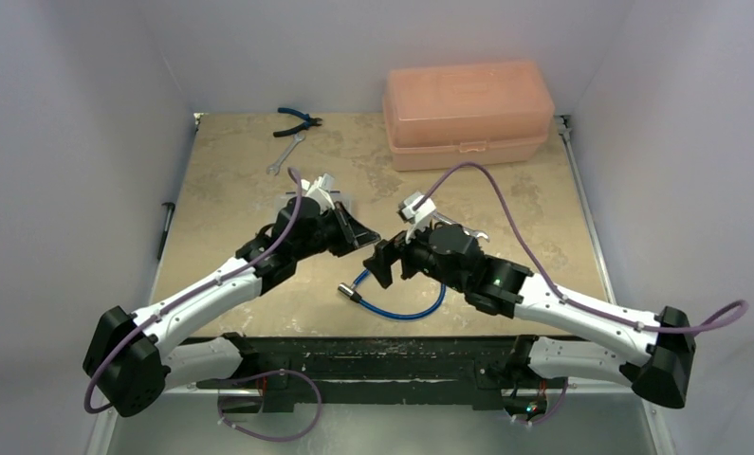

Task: Unlock with the key

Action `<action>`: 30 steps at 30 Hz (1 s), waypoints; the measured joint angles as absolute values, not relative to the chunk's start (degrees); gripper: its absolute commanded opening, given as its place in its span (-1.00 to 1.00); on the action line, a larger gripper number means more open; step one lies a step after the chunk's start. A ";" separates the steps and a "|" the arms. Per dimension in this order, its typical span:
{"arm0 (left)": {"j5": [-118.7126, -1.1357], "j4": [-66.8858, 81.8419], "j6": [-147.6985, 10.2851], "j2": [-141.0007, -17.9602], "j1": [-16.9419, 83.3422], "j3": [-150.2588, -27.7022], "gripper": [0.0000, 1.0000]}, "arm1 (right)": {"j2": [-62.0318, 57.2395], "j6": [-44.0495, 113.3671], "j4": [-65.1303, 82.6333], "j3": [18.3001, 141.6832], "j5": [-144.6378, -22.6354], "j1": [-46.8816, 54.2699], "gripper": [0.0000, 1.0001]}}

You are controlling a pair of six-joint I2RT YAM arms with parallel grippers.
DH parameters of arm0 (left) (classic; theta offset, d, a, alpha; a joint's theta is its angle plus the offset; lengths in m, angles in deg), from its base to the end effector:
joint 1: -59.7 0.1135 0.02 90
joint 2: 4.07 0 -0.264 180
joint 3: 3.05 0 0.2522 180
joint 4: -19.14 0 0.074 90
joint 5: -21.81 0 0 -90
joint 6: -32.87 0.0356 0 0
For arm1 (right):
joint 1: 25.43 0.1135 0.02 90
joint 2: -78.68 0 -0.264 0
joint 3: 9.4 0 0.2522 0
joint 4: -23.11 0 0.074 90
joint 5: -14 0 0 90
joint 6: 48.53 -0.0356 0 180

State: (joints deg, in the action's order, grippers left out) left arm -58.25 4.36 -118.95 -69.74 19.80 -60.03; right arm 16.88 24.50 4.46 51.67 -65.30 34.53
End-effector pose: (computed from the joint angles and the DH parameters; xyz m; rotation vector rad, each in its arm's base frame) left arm 0.1960 -0.1719 0.2725 -0.2982 2.2072 -1.2535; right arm 0.1310 0.2133 0.3068 -0.5993 1.8777 0.7223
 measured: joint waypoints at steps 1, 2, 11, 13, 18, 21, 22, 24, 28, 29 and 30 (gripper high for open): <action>-58.45 4.36 -118.53 -69.33 19.80 -60.06 -1.00 | 18.37 24.06 4.83 51.60 -65.43 33.96 0.98; -58.58 4.34 -118.16 -69.00 19.80 -60.10 -1.00 | 19.35 23.80 5.21 51.51 -65.43 33.61 0.98; -60.00 4.20 -112.68 -64.76 19.80 -62.24 -1.00 | 26.52 17.64 9.31 49.50 -73.51 25.57 0.90; -59.98 4.55 -111.39 -63.93 19.80 -62.77 -1.00 | 26.59 15.63 9.97 49.50 -76.62 24.02 0.89; -60.33 4.88 -109.38 -62.62 19.80 -64.34 -1.00 | 26.72 11.08 13.49 48.74 -84.36 22.66 0.75; -61.01 4.99 -108.74 -61.94 19.80 -65.04 -1.00 | 26.70 9.11 16.11 48.04 -87.72 22.14 0.65; -61.11 5.12 -108.70 -61.72 19.80 -65.17 -1.00 | 26.59 8.59 16.83 47.93 -88.46 22.10 0.60; -61.18 5.60 -108.63 -61.37 19.80 -65.26 -1.00 | 26.35 7.76 18.01 47.91 -89.40 21.99 0.54; -61.38 6.15 -108.68 -60.74 19.80 -65.37 -1.00 | 25.10 6.25 20.37 47.91 -90.63 21.68 0.45; -61.40 6.22 -108.70 -60.65 19.80 -65.45 -1.00 | 24.56 5.90 20.96 47.91 -90.89 21.57 0.43; -61.40 6.30 -108.74 -60.61 19.80 -65.52 -1.00 | 24.18 5.68 21.25 47.91 -91.11 21.51 0.42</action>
State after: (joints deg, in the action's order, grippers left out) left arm -61.40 6.30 -108.74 -60.61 19.80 -65.52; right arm 24.18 5.68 21.25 47.91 -91.11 21.51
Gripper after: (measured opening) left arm 0.032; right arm 0.737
